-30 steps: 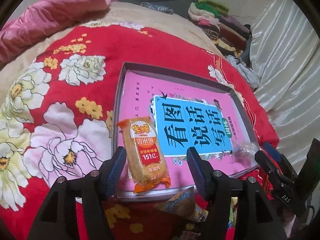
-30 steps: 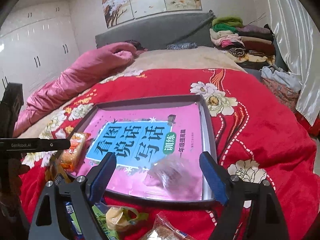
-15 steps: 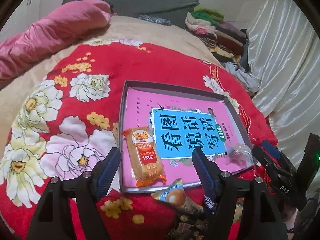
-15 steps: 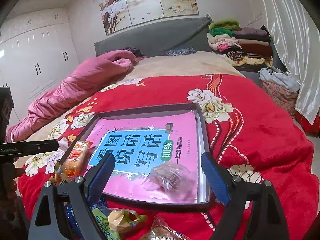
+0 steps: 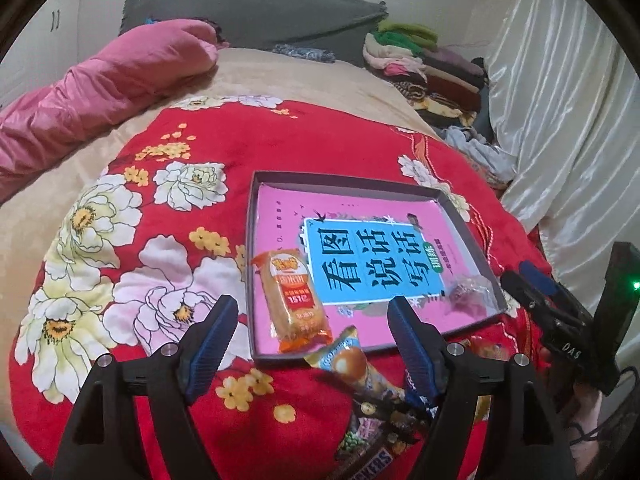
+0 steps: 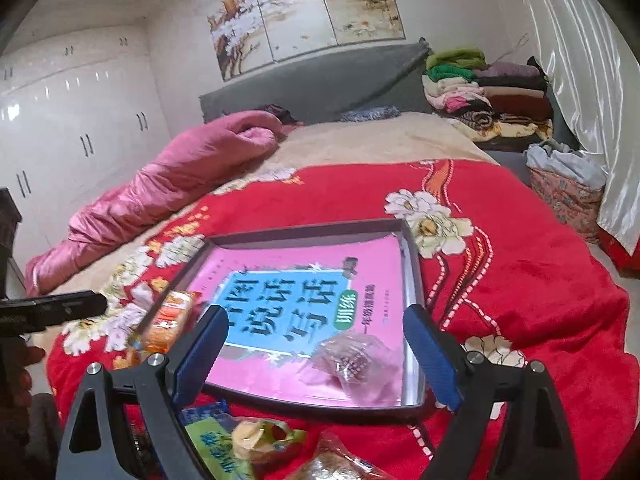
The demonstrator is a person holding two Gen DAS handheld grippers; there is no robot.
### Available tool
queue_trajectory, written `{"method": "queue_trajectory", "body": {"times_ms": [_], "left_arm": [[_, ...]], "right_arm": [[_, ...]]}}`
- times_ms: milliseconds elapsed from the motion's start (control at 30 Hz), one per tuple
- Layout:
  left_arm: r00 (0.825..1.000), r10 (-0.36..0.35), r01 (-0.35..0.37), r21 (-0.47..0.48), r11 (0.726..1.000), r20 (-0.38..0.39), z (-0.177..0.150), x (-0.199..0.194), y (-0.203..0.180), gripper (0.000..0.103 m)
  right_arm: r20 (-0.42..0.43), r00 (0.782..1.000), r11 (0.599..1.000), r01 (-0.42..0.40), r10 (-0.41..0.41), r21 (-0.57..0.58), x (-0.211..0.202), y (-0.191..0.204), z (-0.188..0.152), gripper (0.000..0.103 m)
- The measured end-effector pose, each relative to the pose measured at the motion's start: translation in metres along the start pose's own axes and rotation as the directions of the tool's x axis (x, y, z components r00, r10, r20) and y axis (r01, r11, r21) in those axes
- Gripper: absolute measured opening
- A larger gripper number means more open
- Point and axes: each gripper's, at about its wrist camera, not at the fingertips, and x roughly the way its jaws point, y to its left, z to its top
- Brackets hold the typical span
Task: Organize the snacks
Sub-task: 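Withdraw both open tools from the tray back toward the snack pile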
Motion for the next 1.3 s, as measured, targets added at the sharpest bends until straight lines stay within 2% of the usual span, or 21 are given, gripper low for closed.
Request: {"method": "queue_trajectory", "body": {"times_ms": [500, 633, 900, 1300], "left_arm": [[1.000, -0.002, 0.003, 0.081, 0.997, -0.014, -0.024, -0.008, -0.018, 0.079], [0.997, -0.063, 0.067, 0.076, 0.995, -0.051, -0.030, -0.007, -0.020, 0.079], [0.997, -0.029, 0.036, 0.106, 0.994, -0.065, -0.043, -0.009, -0.022, 0.079], [0.997, -0.020, 0.031, 0.142, 0.989, -0.079, -0.056, -0.014, -0.024, 0.079]], "right_arm": [[0.019, 1.000, 1.000, 0.006, -0.006, -0.006, -0.026, 0.005, -0.010, 0.092], [0.009, 1.000, 1.000, 0.017, -0.017, -0.015, -0.030, 0.007, -0.014, 0.092], [-0.016, 0.999, 0.999, 0.045, -0.046, -0.021, -0.034, 0.013, -0.021, 0.092], [-0.055, 0.996, 0.997, 0.074, -0.075, -0.019, -0.040, 0.025, -0.033, 0.092]]}}
